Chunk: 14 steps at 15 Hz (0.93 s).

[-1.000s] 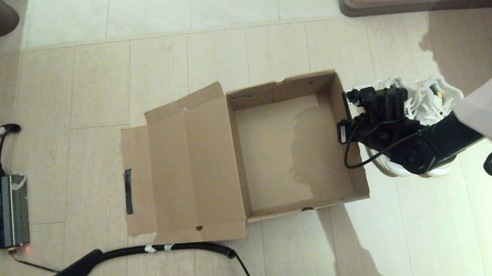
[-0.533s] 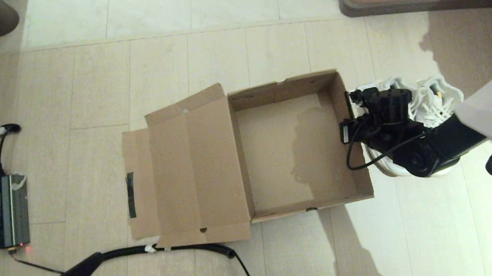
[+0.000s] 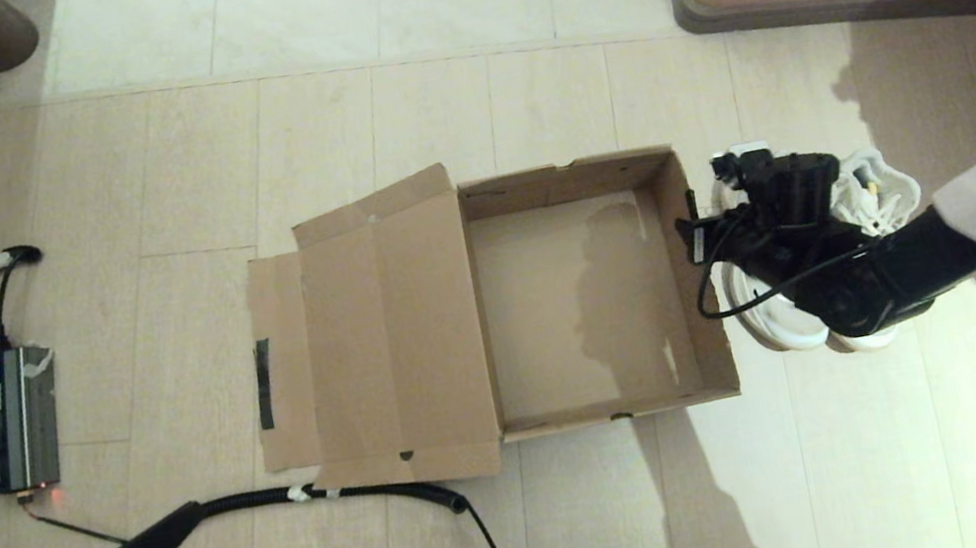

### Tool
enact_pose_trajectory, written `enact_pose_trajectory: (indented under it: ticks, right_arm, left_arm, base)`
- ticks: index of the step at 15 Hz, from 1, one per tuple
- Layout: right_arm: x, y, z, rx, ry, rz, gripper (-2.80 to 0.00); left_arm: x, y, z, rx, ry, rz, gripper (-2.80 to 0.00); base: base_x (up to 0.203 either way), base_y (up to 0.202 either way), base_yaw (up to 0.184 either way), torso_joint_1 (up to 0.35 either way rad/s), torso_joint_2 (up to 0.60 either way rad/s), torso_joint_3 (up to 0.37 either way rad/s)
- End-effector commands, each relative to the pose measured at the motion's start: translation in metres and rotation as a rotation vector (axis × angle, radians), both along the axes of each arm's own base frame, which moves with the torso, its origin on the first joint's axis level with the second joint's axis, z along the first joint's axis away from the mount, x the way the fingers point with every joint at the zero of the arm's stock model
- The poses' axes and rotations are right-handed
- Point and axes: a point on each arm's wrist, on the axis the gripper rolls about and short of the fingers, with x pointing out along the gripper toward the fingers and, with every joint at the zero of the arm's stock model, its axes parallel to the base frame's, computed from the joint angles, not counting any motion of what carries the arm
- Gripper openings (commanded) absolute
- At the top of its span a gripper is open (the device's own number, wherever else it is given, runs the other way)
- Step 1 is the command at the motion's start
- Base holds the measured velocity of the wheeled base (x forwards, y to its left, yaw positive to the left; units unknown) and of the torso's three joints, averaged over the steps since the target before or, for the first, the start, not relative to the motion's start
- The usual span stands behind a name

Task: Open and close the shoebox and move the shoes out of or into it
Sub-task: Put the shoes into the shoe box

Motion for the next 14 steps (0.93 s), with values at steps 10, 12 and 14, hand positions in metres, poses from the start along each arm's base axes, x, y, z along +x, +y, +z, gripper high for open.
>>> enact_pose_trajectory:
  ticks: [10, 12, 14]
  right_arm:
    - [-0.003, -0.125, 0.041, -0.011, -0.106, -0.23, 0.0]
    - [-0.002, -0.14, 0.033, -0.015, -0.087, -0.258, 0.0]
    - [-0.002, -0.148, 0.02, -0.011, -0.052, -0.263, 0.0]
  left_arm:
    - [0.001, 0.0, -0.001, -0.018, 0.011, -0.002, -2.8]
    - [0.002, -0.001, 0.0, -0.019, 0.01, -0.002, -2.8]
    - [0.002, -0.001, -0.001, -0.018, 0.013, -0.002, -2.8]
  base:
    - [0.0, 0.0, 0.0, 0.0, 0.0, 0.0]
    - [0.0, 0.0, 0.0, 0.0, 0.0, 0.0]
    - [0.0, 0.0, 0.0, 0.0, 0.0, 0.0]
